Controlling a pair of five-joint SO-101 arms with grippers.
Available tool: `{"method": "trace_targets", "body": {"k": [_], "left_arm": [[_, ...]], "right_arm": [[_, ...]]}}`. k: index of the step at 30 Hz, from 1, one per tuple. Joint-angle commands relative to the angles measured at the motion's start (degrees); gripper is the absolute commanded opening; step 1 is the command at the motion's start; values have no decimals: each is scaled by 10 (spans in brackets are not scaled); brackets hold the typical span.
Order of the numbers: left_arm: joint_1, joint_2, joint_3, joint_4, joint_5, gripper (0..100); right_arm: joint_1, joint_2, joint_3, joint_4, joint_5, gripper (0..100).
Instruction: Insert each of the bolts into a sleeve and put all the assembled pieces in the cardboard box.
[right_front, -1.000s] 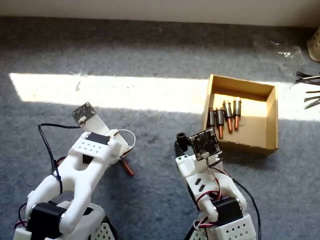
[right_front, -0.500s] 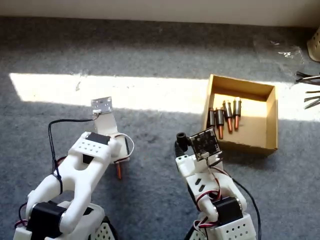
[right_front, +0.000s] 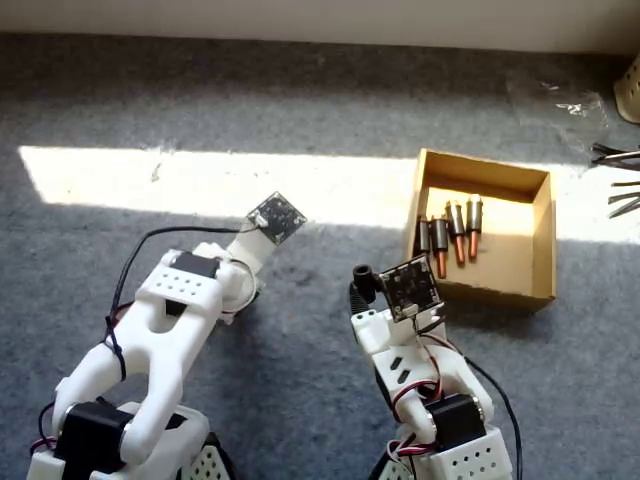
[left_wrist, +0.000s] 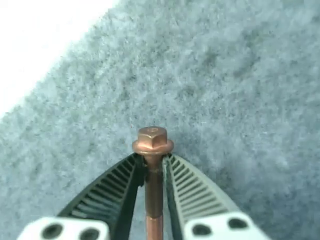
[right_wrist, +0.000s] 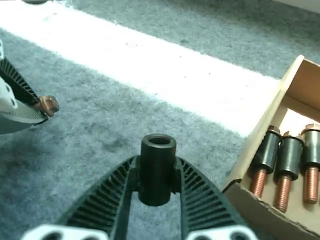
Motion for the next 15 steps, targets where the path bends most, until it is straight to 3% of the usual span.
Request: {"method": "trace_targets", "body": {"k": [1,8,15], "left_arm": [[9,-5,-108,84,-4,5],[10,-5,-245,227,-1,5],[45,-79,-293,240,81,5]], "right_arm": [[2,-3,-7,-18,6,26],[-11,-3,-7,-20,4,26],[-38,-2,-7,-20,5,26]]}}
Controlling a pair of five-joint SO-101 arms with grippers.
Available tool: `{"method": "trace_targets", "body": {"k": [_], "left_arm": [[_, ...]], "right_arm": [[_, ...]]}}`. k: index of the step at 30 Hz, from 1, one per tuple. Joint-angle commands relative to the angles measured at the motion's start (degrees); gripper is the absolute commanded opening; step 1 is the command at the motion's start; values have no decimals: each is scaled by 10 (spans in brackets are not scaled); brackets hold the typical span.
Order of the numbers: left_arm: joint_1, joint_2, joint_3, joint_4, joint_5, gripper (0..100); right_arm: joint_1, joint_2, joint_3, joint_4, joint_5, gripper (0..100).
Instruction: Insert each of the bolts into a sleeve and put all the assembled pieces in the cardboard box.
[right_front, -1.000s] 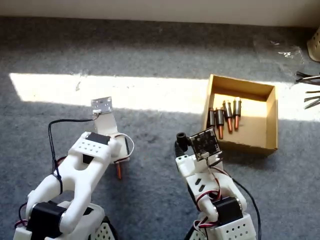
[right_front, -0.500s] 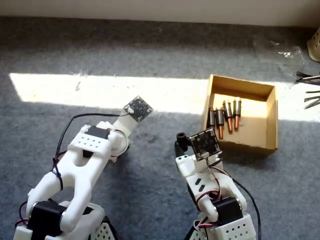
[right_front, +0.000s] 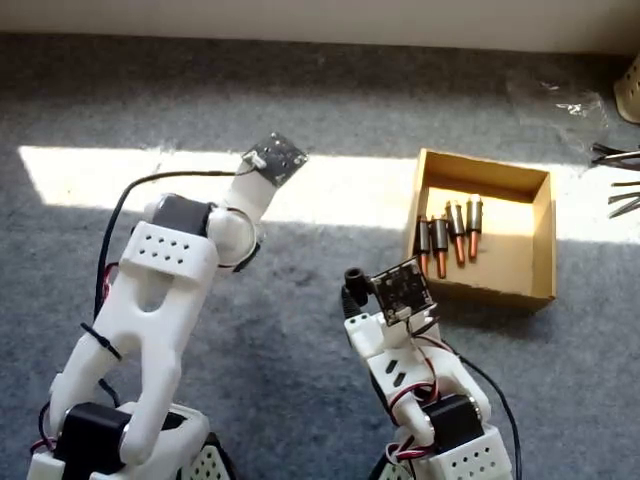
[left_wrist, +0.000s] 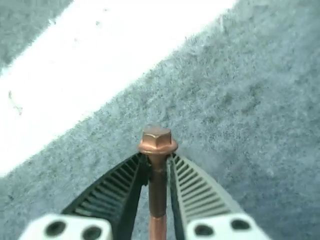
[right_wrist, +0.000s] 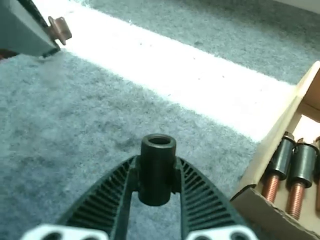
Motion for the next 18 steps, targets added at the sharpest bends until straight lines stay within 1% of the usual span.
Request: {"method": "trace_targets", "body": {"k": [1,4,6,9,13,16,18], "left_arm": [[63,-101,-37,4,40,5],[109,-182,-37,5,40,5],[118,-226,-37,4,40,5],[99,-262,-38,4,40,5],[81,-284,-38,3,45,5],[79,-304,-39,1,97,5],[80,-321,-36,-17,136,5]], "right_arm": [[-10,-2,-7,-21,4,26],[-11,-2,9,-60,4,26],[-12,-2,44,-109,4,26],[-34,-7,86,-170,4,26],[-80,-7,95,-215,4,26],[-92,-7,98,-258,4,26],[-93,-7,99,-278,4,26]]}}
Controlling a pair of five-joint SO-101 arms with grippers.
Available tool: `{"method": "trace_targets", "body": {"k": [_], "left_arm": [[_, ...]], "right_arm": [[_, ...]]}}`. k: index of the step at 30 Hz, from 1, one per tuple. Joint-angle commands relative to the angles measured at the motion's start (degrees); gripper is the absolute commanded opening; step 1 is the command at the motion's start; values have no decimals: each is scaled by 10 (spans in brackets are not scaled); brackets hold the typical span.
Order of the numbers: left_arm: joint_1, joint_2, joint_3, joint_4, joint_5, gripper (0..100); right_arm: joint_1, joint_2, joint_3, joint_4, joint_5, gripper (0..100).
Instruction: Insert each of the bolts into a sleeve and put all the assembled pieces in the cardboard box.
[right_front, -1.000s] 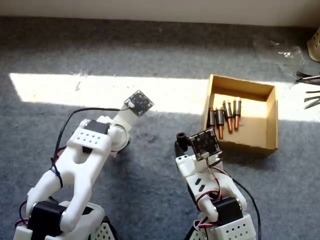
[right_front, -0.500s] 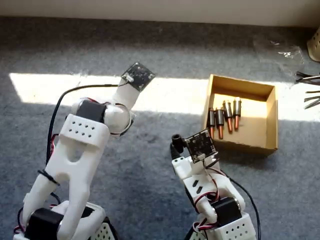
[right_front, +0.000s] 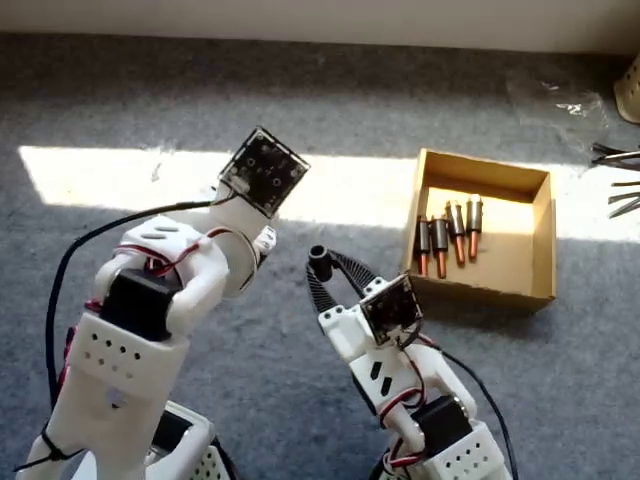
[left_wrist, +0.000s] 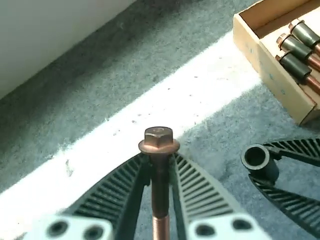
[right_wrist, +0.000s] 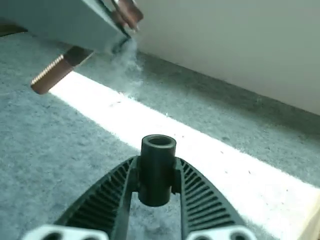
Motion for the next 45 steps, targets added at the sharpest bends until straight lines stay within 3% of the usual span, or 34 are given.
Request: {"method": "trace_targets", "body": {"k": [1,9,18,24,33,45], "left_arm": [[-4,-51,-26,-29,76,5],[-2,-167,71,-161,85,5],[32,-316,205,-281,97,5],[29,-365,265,-347,154,6],[32,-364,283,-367,331,7],[108,-369,347,-417,337,7]], "right_arm": [[-8,-6,57,-45,4,26],[-13,-7,57,-50,3,26],[-62,-1,57,-135,-1,26],[-58,-1,57,-124,-114,26],[-58,-1,57,-60,-117,26],[-59,-1,57,-58,-113,26]]}}
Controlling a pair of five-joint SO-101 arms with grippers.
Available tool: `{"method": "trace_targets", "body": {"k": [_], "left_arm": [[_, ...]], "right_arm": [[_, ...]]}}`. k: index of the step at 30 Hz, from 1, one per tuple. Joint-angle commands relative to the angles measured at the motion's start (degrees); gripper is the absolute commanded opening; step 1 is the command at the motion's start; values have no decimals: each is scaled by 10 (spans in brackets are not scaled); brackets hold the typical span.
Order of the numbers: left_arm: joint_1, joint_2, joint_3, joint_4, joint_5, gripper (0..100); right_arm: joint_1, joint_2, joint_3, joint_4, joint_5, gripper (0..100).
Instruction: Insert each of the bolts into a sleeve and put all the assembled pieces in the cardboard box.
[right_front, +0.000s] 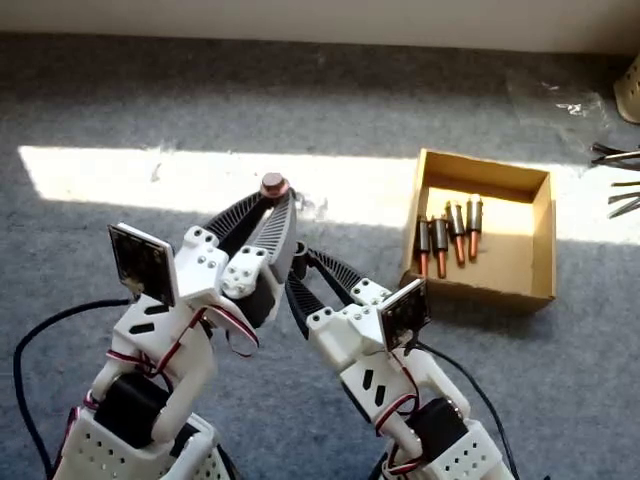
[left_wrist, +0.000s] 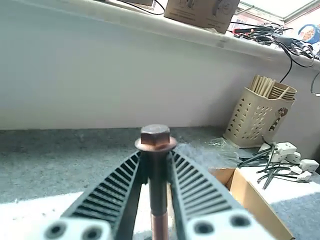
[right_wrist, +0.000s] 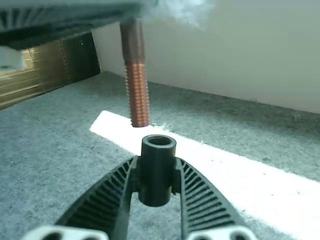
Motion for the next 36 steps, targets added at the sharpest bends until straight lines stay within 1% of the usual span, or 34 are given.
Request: {"method": "trace_targets", "body": {"k": [1,3,7,13,14,17,24,30,32,34,36], "left_arm": [[33,-7,17,-43,1,7],[33,-8,23,-47,1,7],[29,-8,24,-45,0,7],[29,-8,23,-46,-1,7],[29,-8,24,-46,-11,7],[29,-8,25,-46,-53,7],[29,-6,26,-45,-56,7],[29,-8,53,-47,-57,7],[28,-8,52,-61,-60,7],[16,-6,56,-81,-83,7],[6,-4,57,-89,-91,7]], "right_arm": [[-4,-1,57,1,-2,26],[-4,-1,57,2,2,26],[-3,-3,57,2,51,26],[-3,-3,57,2,55,26],[-3,-3,57,2,62,26],[-2,-3,57,2,115,26],[-1,-4,57,3,110,26],[22,-7,57,3,110,26],[22,-7,57,3,110,26],[22,-7,57,3,110,26],[22,-7,57,10,110,26]]}}
